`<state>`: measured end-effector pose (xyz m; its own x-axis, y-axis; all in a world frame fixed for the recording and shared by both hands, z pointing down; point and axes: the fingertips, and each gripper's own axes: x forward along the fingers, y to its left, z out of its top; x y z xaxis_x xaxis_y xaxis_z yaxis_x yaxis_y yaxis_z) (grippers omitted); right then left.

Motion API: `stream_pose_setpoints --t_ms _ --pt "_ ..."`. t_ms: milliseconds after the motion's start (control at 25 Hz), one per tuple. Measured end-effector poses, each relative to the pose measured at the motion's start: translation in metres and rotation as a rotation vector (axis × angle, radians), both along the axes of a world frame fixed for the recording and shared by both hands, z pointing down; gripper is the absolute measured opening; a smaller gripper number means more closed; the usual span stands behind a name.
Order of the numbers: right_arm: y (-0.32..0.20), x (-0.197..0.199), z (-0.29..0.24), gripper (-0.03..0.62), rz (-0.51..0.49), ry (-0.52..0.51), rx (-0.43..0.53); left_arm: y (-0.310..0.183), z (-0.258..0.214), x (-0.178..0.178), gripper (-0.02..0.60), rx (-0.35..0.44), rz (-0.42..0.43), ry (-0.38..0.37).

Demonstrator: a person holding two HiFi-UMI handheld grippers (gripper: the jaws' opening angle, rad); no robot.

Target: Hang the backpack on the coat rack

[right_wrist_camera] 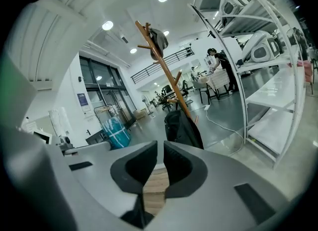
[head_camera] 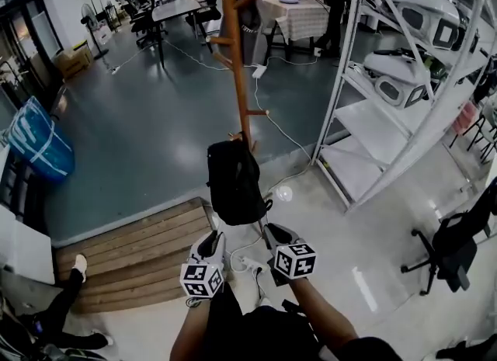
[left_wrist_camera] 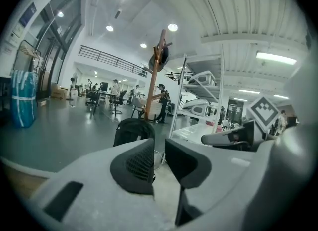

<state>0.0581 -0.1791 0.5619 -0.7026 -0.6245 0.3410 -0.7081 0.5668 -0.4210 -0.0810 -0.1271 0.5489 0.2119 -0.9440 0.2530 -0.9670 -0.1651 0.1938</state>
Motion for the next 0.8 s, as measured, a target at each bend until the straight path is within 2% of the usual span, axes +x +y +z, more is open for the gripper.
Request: stream_pose_setpoints --t_ms 160,320,480,800 --pt "0.016 -0.006 -0.004 0.023 -0.006 0.010 -0.002 0.013 -0.008 0.004 0.059 0.020 0.012 0.015" --pt "0.031 -0.016 -0.012 0.015 0.016 0.019 0.009 0.026 -0.023 -0.011 0.025 0.044 -0.021 0.004" --pt "0.043 -0.027 -0.019 0.012 0.058 0.013 0.020 0.037 -0.036 -0.028 0.018 0.062 -0.037 -0.025" --pt "0.102 -0.053 -0.058 0.012 0.081 0.011 0.094 0.088 -0.067 -0.051 0.018 0.120 -0.031 -0.032"
